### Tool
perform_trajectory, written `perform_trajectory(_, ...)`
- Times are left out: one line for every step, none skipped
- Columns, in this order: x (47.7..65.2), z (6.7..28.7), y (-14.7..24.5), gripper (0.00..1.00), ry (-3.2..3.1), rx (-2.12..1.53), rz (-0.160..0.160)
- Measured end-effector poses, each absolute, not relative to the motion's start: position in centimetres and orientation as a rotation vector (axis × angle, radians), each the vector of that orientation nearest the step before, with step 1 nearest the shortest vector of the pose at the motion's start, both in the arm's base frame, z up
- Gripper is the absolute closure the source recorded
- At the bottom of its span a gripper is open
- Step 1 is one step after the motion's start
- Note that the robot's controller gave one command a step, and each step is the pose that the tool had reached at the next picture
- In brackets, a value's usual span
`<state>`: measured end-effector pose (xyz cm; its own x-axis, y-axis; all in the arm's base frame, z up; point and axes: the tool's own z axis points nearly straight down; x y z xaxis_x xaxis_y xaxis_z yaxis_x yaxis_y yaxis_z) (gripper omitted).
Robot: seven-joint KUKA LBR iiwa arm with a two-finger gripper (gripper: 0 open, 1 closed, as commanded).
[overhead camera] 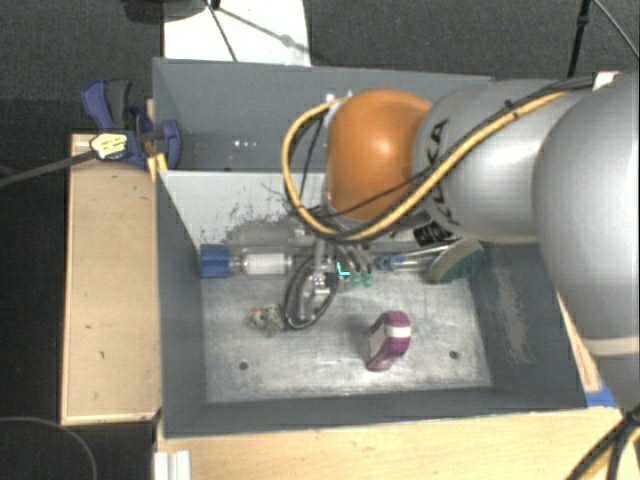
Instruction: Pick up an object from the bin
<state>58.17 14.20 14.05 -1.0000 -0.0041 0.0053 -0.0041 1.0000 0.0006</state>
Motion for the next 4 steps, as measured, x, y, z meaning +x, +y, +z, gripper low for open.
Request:
perform_trajectory(59.5, 7.4, 9.5, 0.00, -3.102, 0.569, -0.001)
perform_trajectory(59.2, 10.2, 12.5, 0.00, -2.998, 0.966, -0.002)
perform_trajectory(59.0, 10.7, 12.7, 0.00, -2.936, 1.141, -0.001)
perform_trajectory(59.4, 7.2, 12.6, 0.00, -2.907, 1.204, -0.001)
